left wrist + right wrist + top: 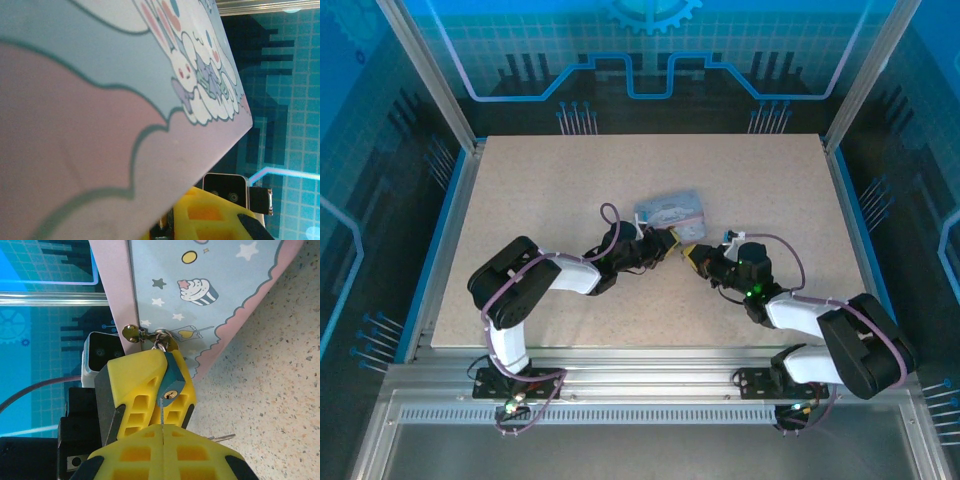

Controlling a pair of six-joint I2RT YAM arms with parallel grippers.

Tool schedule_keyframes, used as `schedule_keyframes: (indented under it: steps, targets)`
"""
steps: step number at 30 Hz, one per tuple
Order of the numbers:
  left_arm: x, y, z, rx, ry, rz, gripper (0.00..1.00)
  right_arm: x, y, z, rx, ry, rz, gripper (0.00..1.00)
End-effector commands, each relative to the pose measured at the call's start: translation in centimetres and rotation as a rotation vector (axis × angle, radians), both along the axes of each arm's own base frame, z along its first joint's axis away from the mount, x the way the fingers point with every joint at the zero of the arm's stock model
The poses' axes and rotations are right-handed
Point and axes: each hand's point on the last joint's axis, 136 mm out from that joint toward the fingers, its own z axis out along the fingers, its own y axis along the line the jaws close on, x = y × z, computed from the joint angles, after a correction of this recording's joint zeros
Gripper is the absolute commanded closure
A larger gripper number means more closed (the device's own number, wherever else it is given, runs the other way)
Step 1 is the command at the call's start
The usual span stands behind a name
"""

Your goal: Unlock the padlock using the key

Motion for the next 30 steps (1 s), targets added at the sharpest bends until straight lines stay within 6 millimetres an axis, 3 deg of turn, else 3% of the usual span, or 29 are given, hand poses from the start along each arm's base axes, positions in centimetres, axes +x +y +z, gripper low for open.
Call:
schedule_keyframes:
  steps: [1,26,30]
  targets:
    - [-0.03,-0.36,1.25,-0.049,-0.033,-0.025,1.0,-0.16,0.12,0.19,-0.018,-0.024,0.003,1.0]
    - [-0.05,-0.44,1.42,-0.055,-0.034,-0.031,1.0,0.24,0.47,-0.07,-0.025,-0.029,0.011,1.0]
    - [-0.07,-0.46,1.37,-0.057,-0.031,-0.031,1.0,0.37,0.5,0.6,-0.014,-0.049,0.008,1.0]
